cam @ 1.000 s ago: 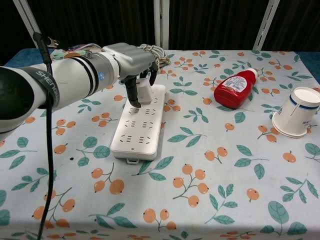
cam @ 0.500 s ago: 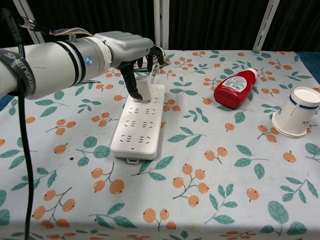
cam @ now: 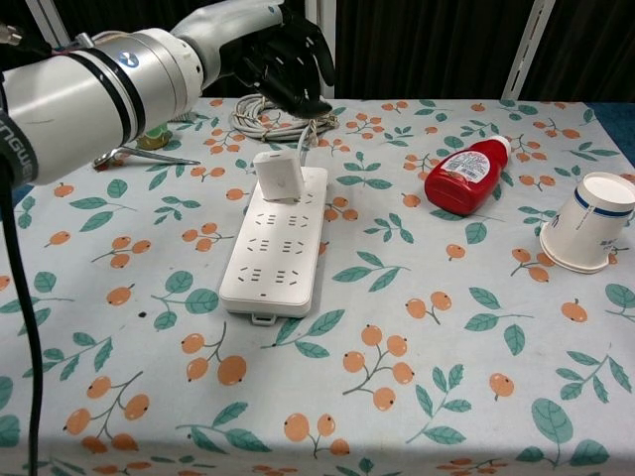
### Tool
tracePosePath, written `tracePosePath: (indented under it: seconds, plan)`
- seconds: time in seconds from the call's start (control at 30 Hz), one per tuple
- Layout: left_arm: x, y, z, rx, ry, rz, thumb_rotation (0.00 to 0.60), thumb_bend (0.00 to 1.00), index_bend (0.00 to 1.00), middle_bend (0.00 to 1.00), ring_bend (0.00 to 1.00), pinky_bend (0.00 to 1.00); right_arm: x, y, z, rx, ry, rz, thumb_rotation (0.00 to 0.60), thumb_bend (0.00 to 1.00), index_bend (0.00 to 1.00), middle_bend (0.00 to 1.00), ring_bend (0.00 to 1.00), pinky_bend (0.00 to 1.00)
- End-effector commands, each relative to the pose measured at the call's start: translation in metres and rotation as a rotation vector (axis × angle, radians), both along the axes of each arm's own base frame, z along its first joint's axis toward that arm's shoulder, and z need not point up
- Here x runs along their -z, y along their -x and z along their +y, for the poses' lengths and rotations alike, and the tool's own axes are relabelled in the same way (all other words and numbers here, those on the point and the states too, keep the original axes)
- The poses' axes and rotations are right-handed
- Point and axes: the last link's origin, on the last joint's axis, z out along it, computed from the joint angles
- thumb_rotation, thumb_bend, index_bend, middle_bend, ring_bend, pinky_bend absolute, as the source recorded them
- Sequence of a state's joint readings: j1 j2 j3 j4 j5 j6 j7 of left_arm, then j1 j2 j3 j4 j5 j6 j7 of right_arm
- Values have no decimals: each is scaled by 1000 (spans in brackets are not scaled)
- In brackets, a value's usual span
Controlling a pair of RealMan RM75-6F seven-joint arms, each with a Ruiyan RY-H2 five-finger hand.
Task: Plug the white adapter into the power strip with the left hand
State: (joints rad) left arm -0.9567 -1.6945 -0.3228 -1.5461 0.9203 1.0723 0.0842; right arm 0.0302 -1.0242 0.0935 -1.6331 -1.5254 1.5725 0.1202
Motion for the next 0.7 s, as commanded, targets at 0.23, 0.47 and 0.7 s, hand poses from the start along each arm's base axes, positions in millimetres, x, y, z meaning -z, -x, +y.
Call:
tracePosePath:
  seconds: [0.23, 0.47, 0.7]
  plan:
    - [20, 5, 1, -302, 405, -691, 600, 404, 677, 731, 652, 761, 1, -2, -1, -4, -2, 2, 600, 159, 0, 0, 0, 0]
    - [32, 11, 10, -404, 493, -822, 600, 415, 721, 794, 713, 806, 0, -1, -1, 5, 4, 4, 600, 159, 0, 0, 0, 0]
    - [44, 9, 18, -439, 502, -875, 600, 415, 723, 797, 715, 807, 2, 0, -4, 9, -3, 1, 600, 159, 0, 0, 0, 0]
